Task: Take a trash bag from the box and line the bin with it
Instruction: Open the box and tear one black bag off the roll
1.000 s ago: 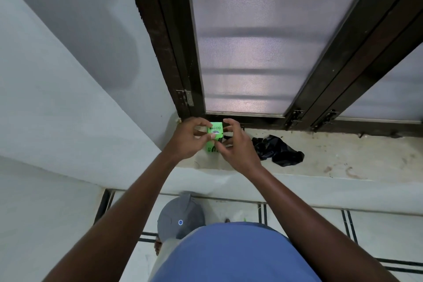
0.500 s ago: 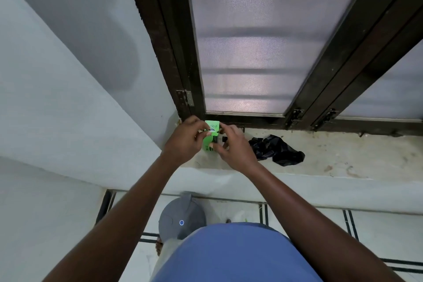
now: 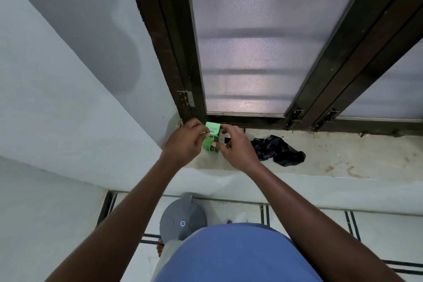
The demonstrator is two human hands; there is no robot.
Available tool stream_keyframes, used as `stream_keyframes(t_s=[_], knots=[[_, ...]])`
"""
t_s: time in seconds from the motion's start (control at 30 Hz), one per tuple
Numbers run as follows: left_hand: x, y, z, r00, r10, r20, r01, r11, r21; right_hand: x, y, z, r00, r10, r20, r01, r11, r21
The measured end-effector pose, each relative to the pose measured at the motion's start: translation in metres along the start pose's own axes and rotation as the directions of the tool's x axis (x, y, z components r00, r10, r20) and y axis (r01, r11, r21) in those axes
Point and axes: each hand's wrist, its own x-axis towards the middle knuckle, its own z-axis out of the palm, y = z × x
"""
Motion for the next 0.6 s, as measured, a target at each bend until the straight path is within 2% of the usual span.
stream_keyframes(t_s=[0.2, 0.33, 0.4, 0.5, 0.6], knots=[[-0.004, 0.008, -0.005, 0.998, 0.057, 0.039, -0.063, 0.985, 0.158, 0.000, -0.002, 0.001, 1.000, 0.001, 0.007, -0.001, 1.000, -0.017], [-0.007, 0.014, -0.002, 0.993, 0.090, 0.082, -0.112, 0.939, 0.325, 0.003, -0.004, 0.003, 1.000, 0.012, 0.022, -0.012, 1.000, -0.006], [-0.008, 0.012, 0.001, 0.996, 0.056, 0.067, -0.073, 0.955, 0.286, 0.005, -0.004, 0.004, 0.997, 0.032, 0.069, -0.031, 0.999, -0.011], [-0.011, 0.006, 0.008, 0.999, -0.040, -0.020, 0.041, 0.995, 0.094, 0.006, -0.002, 0.009, 0.984, 0.067, 0.163, -0.057, 0.996, -0.065], [-0.017, 0.004, 0.017, 0.970, -0.181, -0.164, 0.170, 0.982, -0.077, 0.009, -0.003, 0.009, 0.989, 0.063, 0.133, -0.051, 0.995, -0.088]])
